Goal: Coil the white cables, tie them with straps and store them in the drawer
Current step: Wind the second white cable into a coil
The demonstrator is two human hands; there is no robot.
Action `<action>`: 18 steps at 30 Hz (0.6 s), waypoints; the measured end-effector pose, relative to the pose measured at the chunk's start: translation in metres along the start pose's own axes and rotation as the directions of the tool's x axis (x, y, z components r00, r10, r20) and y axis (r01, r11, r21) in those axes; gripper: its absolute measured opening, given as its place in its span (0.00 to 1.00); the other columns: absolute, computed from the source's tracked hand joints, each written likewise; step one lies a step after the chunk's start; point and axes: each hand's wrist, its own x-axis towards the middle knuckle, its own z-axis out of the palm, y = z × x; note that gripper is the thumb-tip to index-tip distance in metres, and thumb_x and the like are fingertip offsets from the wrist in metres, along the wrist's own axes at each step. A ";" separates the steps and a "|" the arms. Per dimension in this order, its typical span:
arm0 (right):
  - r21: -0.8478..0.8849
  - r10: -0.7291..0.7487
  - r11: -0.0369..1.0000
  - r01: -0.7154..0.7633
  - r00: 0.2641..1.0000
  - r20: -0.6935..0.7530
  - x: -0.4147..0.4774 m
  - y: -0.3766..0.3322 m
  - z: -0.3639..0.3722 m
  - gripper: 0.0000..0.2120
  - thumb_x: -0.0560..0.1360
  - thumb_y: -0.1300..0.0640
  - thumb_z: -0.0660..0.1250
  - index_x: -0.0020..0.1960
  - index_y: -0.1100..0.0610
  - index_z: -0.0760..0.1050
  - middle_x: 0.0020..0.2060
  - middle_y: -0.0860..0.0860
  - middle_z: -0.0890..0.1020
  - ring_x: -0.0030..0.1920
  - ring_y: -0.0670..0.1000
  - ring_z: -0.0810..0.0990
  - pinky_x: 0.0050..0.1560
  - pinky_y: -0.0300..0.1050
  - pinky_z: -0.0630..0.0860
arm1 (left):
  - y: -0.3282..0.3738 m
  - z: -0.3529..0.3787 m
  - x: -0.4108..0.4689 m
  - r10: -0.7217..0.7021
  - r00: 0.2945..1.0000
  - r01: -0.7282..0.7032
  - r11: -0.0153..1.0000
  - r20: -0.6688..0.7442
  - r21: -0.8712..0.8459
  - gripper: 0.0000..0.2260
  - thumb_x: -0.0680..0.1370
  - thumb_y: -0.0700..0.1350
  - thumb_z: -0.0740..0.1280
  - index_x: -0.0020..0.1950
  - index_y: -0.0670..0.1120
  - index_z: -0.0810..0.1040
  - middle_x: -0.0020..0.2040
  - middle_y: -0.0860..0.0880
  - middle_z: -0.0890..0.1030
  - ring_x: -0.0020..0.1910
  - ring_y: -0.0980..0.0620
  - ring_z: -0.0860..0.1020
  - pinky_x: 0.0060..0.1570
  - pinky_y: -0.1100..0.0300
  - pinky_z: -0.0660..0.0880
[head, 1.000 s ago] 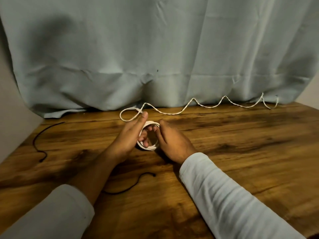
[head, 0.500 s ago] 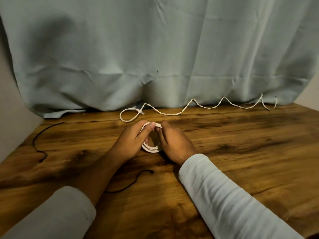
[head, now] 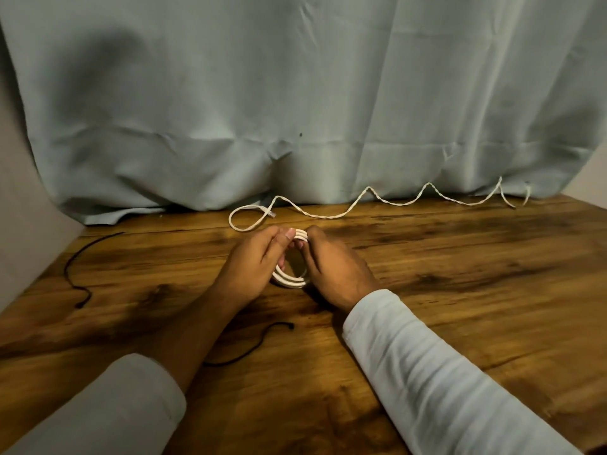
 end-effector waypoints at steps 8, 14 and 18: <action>-0.045 -0.020 0.999 0.017 0.997 -0.071 -0.001 -0.005 -0.007 0.07 0.86 0.48 0.55 0.52 0.49 0.62 0.47 0.57 0.82 0.42 0.59 0.78 0.35 0.47 0.64 | 0.006 -0.004 0.000 0.091 0.995 -0.102 0.859 0.047 0.501 0.20 0.84 0.58 0.51 0.63 0.49 0.75 0.54 0.47 0.83 0.51 0.45 0.80 0.50 0.46 0.76; -0.096 -0.038 0.995 0.035 0.999 -0.037 -0.003 -0.006 -0.006 0.11 0.82 0.54 0.65 0.60 0.53 0.65 0.54 0.57 0.82 0.46 0.59 0.79 0.42 0.47 0.66 | 0.008 -0.004 -0.002 0.106 0.992 -0.124 0.825 0.064 0.551 0.12 0.85 0.52 0.56 0.58 0.46 0.74 0.51 0.44 0.82 0.50 0.41 0.79 0.49 0.45 0.75; -0.102 -0.046 0.994 0.041 0.998 -0.042 -0.003 -0.004 -0.004 0.11 0.82 0.55 0.65 0.61 0.52 0.65 0.52 0.57 0.82 0.45 0.58 0.78 0.42 0.46 0.66 | 0.006 -0.005 -0.003 0.106 0.993 -0.118 0.851 0.053 0.512 0.08 0.85 0.48 0.60 0.57 0.45 0.74 0.52 0.43 0.81 0.49 0.41 0.79 0.50 0.47 0.74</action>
